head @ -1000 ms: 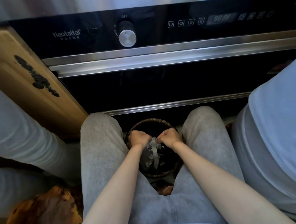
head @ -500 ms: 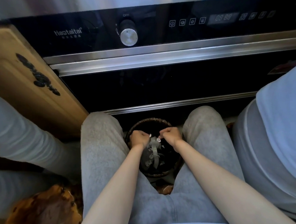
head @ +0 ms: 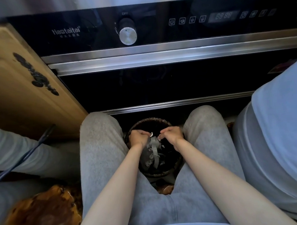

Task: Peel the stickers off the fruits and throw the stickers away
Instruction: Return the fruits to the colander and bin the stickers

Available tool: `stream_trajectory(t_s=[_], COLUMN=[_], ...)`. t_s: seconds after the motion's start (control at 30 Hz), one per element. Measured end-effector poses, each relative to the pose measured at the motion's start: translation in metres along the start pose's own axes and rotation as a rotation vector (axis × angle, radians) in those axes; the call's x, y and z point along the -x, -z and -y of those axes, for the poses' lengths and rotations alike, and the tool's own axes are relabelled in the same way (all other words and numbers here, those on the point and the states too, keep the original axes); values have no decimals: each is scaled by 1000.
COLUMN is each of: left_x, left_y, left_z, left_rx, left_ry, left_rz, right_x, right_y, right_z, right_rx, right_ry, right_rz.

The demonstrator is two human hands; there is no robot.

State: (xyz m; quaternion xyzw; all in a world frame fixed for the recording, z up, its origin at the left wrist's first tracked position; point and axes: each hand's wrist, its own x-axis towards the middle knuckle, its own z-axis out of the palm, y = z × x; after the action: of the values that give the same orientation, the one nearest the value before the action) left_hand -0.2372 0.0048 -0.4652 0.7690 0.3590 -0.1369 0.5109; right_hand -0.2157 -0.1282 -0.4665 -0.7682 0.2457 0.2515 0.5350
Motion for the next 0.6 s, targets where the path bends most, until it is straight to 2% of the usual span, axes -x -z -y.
stream_trajectory(t_s=[0.23,0.43,0.6], left_x=[2,-1,-1], left_y=[3,-1,-1], left_z=[-2,0,1], left_rx=[42,-20,-49], left_ry=[29,39,24], left_rz=[52,62,141], right_x=[0,-2,-4], right_y=[0,-2,-2], right_z=[1,-3,-4], right_rx=[28,13,50], right_ry=[-4,19,32], right_rz=[20,6,-12])
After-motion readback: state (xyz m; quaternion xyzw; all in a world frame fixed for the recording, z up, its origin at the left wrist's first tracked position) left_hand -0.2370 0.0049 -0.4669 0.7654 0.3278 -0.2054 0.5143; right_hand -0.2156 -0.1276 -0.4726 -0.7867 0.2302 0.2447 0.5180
